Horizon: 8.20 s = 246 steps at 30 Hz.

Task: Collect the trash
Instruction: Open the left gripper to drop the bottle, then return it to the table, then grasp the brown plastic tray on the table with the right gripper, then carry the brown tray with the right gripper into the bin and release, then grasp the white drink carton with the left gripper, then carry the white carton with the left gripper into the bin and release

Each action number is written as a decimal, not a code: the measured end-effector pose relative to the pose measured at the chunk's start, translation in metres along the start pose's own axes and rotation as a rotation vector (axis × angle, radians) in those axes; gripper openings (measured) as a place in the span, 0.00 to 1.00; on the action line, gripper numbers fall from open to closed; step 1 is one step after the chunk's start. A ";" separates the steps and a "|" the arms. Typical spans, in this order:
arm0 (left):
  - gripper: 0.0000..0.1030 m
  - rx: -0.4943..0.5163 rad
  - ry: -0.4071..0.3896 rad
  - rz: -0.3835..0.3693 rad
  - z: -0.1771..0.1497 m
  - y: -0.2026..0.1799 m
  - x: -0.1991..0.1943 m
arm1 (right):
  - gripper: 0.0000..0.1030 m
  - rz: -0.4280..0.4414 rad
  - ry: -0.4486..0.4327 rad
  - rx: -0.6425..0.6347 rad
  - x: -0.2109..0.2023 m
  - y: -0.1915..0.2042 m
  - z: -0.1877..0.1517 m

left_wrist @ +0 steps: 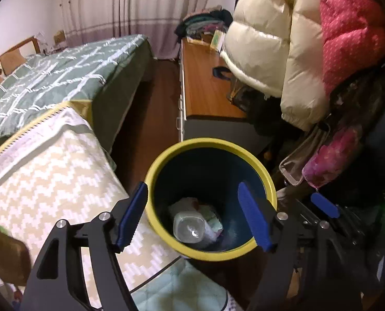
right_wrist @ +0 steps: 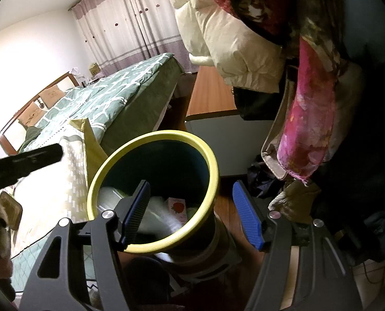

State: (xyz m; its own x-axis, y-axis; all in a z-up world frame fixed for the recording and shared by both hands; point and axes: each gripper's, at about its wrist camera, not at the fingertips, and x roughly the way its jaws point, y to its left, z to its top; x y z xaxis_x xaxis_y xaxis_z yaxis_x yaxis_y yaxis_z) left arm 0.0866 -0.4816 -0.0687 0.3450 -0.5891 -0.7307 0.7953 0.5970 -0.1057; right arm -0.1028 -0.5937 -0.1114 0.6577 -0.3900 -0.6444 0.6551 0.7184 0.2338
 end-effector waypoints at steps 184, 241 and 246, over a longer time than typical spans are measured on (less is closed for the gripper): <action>0.95 -0.273 -0.077 0.191 -0.195 0.298 -0.177 | 0.22 -0.051 0.109 -0.069 0.061 0.128 0.006; 0.71 -0.086 0.046 0.232 -0.112 0.174 -0.166 | 0.22 0.051 0.058 -0.081 0.023 0.103 0.005; 0.71 -0.019 0.055 0.138 -0.076 0.132 -0.127 | 0.22 0.034 0.042 -0.076 0.006 0.077 0.004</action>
State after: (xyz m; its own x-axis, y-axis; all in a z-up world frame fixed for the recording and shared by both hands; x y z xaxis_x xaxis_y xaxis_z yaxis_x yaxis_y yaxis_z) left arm 0.1099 -0.2870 -0.0408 0.4222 -0.4703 -0.7750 0.7324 0.6807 -0.0141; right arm -0.0472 -0.5427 -0.0945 0.6622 -0.3410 -0.6673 0.6012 0.7732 0.2015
